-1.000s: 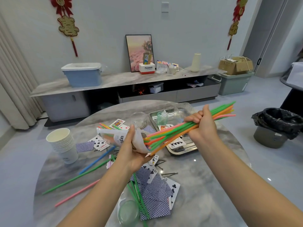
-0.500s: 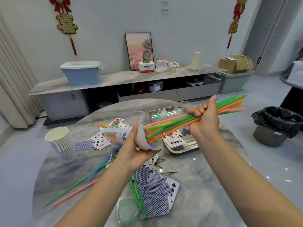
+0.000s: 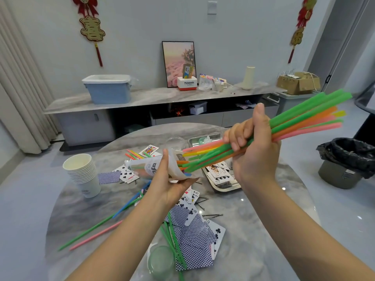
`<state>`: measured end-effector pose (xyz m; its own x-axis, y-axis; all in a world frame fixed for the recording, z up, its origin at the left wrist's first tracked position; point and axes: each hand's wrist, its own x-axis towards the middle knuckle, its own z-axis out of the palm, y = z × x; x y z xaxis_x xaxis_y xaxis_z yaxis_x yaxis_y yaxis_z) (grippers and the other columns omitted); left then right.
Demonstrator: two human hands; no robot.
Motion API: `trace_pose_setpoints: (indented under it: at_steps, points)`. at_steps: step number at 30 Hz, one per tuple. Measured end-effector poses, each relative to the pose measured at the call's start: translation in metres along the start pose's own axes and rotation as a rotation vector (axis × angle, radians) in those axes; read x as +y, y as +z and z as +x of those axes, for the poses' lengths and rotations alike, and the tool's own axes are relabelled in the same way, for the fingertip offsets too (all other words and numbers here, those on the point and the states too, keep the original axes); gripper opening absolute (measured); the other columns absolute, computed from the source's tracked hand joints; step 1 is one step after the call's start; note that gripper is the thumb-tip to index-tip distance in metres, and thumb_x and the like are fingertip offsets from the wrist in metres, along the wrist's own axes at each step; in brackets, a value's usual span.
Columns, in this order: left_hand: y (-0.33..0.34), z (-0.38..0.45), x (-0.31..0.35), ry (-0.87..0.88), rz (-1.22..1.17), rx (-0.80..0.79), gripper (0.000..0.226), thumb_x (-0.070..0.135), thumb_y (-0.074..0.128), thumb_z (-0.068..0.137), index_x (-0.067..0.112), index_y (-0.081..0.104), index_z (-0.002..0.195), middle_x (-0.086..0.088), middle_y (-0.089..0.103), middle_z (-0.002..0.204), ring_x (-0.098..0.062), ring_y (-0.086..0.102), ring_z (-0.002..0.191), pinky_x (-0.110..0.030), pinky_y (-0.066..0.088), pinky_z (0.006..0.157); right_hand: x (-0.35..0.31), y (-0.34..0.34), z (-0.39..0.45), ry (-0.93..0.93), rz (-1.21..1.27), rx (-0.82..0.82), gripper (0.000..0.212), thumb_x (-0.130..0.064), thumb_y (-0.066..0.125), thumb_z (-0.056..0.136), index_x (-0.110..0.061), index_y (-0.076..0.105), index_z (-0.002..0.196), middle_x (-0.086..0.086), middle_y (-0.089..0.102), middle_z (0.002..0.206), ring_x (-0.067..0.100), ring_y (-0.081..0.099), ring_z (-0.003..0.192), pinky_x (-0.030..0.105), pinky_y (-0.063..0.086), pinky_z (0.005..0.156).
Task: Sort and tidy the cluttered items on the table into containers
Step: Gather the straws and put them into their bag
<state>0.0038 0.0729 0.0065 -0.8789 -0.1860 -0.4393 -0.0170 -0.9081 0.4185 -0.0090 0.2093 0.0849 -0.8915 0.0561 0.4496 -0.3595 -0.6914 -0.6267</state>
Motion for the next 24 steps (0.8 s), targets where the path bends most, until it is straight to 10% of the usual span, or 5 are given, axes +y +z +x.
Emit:
trace_pose_setpoints:
  at_steps: [13, 20, 24]
  points:
    - [-0.002, 0.000, -0.001, -0.013, 0.039, 0.025, 0.047, 0.043, 0.065, 0.082, 0.004, 0.050, 0.104, -0.026, 0.057, 0.107, -0.043, 0.061, 0.099, -0.064, 0.045, 0.088, 0.003, -0.003, -0.001, 0.061, -0.035, 0.044, 0.048, -0.032, 0.052, 0.091, -0.013, 0.033, 0.052, -0.001, 0.028, 0.040, 0.014, 0.030, 0.037, 0.024, 0.039, 0.049]
    - [-0.005, 0.005, -0.012, -0.049, 0.096, -0.075, 0.068, 0.042, 0.069, 0.075, 0.006, 0.050, 0.128, -0.026, 0.065, 0.111, -0.039, 0.064, 0.102, -0.063, 0.051, 0.076, -0.003, 0.001, 0.003, 0.064, -0.029, 0.095, 0.050, -0.034, 0.049, 0.095, -0.013, 0.033, 0.052, 0.000, 0.027, 0.042, 0.014, 0.030, 0.039, 0.025, 0.040, 0.049]
    - [-0.004, 0.005, -0.015, -0.035, 0.080, -0.083, 0.048, 0.042, 0.063, 0.084, 0.005, 0.056, 0.113, -0.023, 0.069, 0.080, -0.034, 0.067, 0.084, -0.062, 0.046, 0.088, -0.005, 0.002, 0.004, 0.082, 0.000, 0.128, 0.050, -0.036, 0.048, 0.094, -0.014, 0.033, 0.053, 0.000, 0.025, 0.043, 0.014, 0.029, 0.040, 0.026, 0.039, 0.049]
